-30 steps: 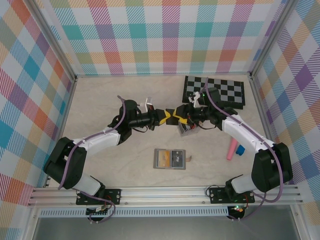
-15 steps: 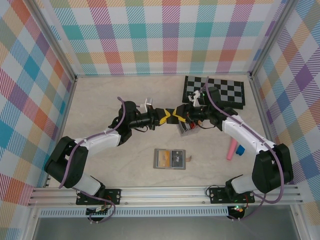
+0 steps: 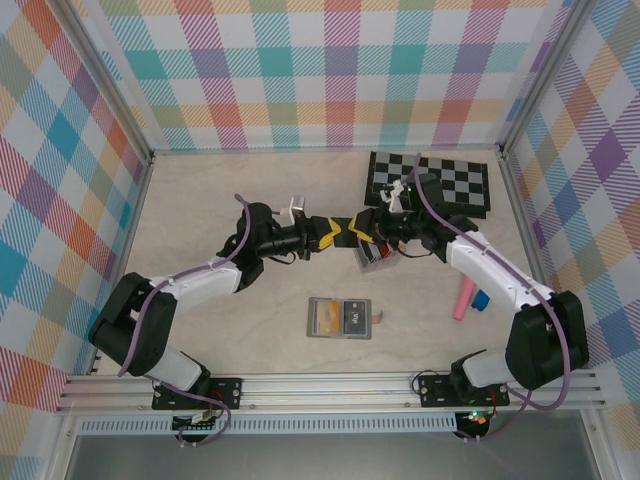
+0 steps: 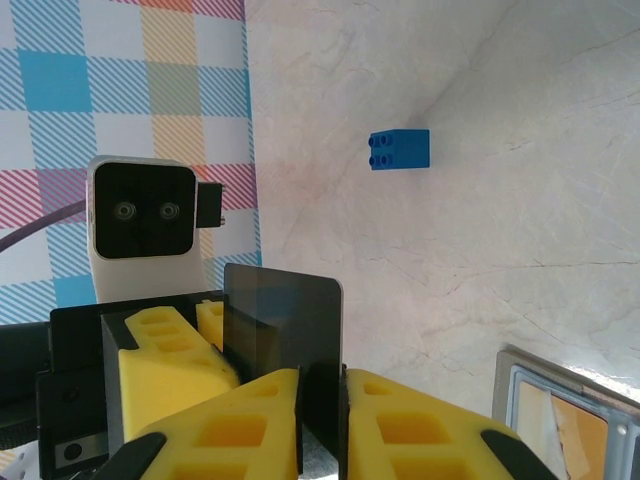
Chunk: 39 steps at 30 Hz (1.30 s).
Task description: Put the credit cards into the card holder
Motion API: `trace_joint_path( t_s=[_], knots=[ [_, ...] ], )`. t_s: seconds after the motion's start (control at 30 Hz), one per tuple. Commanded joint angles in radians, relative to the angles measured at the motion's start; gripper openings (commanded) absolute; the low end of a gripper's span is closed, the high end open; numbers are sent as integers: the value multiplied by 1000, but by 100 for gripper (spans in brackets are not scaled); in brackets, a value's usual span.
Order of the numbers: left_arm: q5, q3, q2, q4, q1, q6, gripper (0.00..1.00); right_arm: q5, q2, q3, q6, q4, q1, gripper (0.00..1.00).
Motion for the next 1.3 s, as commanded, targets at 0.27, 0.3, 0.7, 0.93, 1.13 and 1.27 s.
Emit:
trace_joint_path(
  t_s=[0.27,0.3,0.7,0.93,1.13,1.27],
  knots=[
    [36,6,-12,145,5,-16,12,69,-26,-5,-12,-88,-17,16],
    [35,5,-12,146,5,-17,12,70,-27,-5,-12,-91,-17,16],
    [21,-16,-23,100,5,5,11,163,-58,4,-45,-161,-31,11],
    [4,-35,-27,51,5,34,11,186,-59,11,-71,-192,-49,8],
    [-44,-24,-48,-195,7,137,4,283,-46,38,-151,-220,-53,7],
    [-136,-18,-97,-481,6,280,0,463,25,109,-356,-298,-24,6]
  ],
)
